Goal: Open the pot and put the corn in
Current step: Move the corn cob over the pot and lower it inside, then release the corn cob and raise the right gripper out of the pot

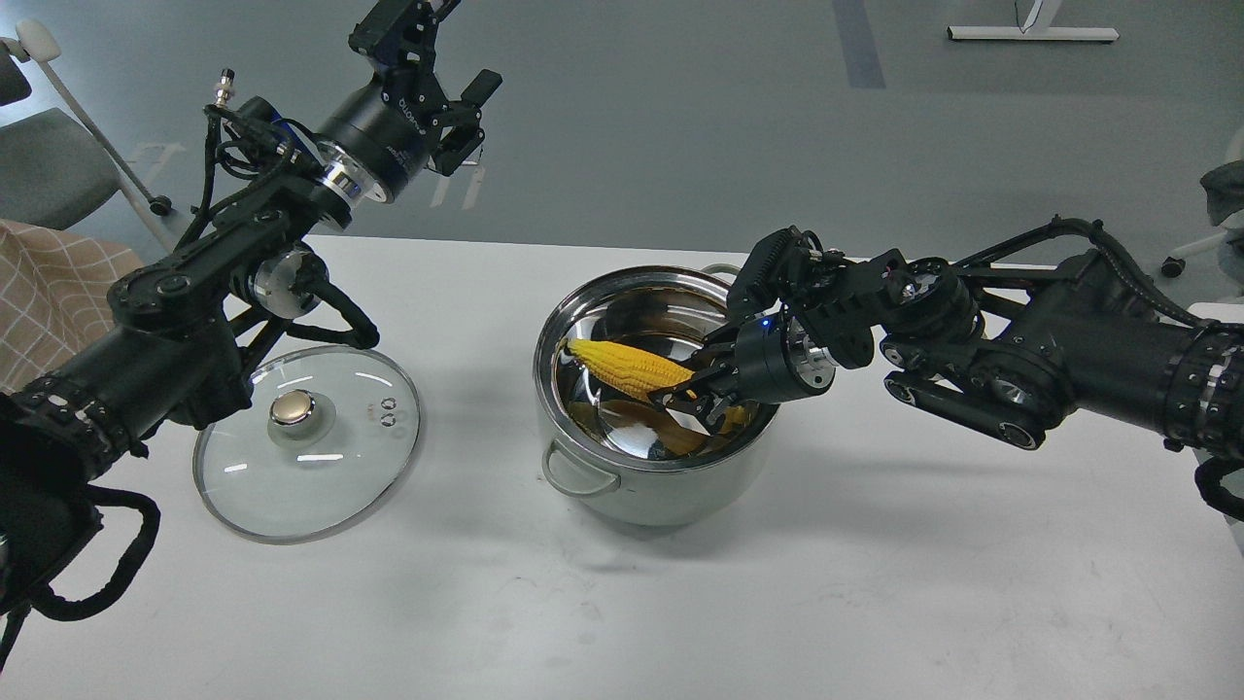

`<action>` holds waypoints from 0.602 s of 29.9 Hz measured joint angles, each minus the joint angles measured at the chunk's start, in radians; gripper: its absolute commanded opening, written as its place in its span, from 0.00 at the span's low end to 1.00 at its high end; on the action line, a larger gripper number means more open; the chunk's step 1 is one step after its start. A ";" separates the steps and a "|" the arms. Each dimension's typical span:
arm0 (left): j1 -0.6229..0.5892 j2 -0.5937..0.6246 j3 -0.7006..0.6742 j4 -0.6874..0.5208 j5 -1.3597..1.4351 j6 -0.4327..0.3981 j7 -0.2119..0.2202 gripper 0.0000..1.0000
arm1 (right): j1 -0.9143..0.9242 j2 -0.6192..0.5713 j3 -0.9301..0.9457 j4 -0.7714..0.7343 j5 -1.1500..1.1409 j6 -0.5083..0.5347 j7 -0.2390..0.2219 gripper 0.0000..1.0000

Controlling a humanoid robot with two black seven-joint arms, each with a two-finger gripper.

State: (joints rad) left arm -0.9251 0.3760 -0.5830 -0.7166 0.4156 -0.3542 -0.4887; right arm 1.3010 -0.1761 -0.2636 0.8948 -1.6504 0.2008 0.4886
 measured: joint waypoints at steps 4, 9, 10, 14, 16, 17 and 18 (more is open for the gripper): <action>0.000 0.000 0.000 0.000 0.000 0.000 0.000 0.96 | 0.000 -0.001 0.001 0.001 0.000 0.000 0.000 0.68; 0.000 0.001 0.000 0.000 0.000 0.000 0.000 0.96 | 0.000 -0.003 0.001 0.003 0.000 -0.001 0.000 0.93; 0.000 0.003 0.000 0.000 0.000 0.000 0.000 0.96 | 0.000 -0.004 0.001 0.003 0.001 -0.002 0.000 0.94; 0.000 0.006 0.000 0.000 0.000 0.000 0.000 0.96 | 0.006 -0.020 0.006 0.007 0.004 -0.004 0.000 0.96; 0.000 0.006 0.000 0.000 0.000 0.000 0.000 0.96 | 0.016 -0.033 0.013 0.008 0.010 -0.005 0.000 0.96; 0.000 0.006 0.000 0.000 0.000 0.000 0.000 0.96 | 0.023 -0.040 0.019 0.009 0.014 -0.005 0.000 0.96; 0.000 0.006 0.000 0.000 0.000 0.000 0.000 0.96 | 0.035 -0.053 0.031 0.009 0.021 -0.005 0.000 0.96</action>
State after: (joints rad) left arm -0.9250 0.3818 -0.5830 -0.7165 0.4157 -0.3545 -0.4887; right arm 1.3360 -0.2289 -0.2326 0.9036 -1.6295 0.1954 0.4888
